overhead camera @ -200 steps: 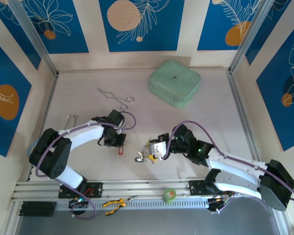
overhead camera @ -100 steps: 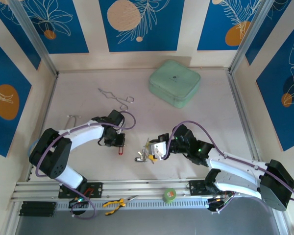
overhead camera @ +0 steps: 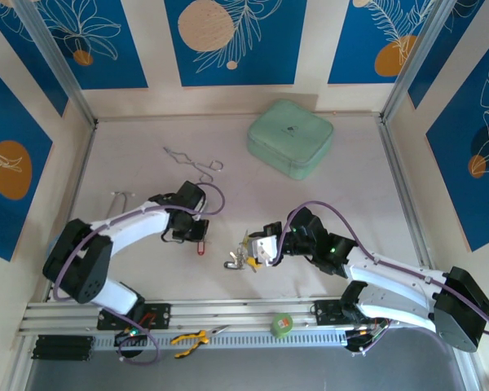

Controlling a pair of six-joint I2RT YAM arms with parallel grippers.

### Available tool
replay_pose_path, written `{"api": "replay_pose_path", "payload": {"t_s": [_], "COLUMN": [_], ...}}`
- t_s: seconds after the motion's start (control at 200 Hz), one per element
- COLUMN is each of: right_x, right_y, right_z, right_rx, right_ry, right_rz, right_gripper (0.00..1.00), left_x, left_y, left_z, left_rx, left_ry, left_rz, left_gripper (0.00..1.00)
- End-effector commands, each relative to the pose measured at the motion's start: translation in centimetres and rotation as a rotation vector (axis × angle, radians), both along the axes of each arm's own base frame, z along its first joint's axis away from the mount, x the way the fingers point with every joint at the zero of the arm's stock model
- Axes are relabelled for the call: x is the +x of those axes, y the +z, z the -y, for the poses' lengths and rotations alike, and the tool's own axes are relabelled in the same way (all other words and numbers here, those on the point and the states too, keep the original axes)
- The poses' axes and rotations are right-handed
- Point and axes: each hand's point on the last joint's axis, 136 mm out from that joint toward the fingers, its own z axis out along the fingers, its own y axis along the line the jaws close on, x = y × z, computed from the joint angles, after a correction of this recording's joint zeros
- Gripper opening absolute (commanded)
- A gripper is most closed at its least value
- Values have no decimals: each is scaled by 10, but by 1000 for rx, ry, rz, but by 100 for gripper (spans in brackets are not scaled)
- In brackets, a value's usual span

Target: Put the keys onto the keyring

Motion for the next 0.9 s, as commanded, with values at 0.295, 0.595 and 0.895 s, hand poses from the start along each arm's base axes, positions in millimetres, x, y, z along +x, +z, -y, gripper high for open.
{"api": "replay_pose_path", "payload": {"t_s": [0.295,0.595,0.895], "right_x": [2,0,9], "right_y": [27,25,18], "right_z": [-6,-17,-28], "right_rx": [120,85,50], "right_ry": [78,168,172], "right_rz": [-157,-249,-308], "right_gripper": [0,0,0], "left_x": [5,-45,-62], "left_y": [128,156,153], "left_z": [41,70,78], "left_rx": [-244,-369,-340], "left_ry": [-612,-1057,-1230], "left_rz": [916,1303,1457], "left_gripper": [0,0,0]}}
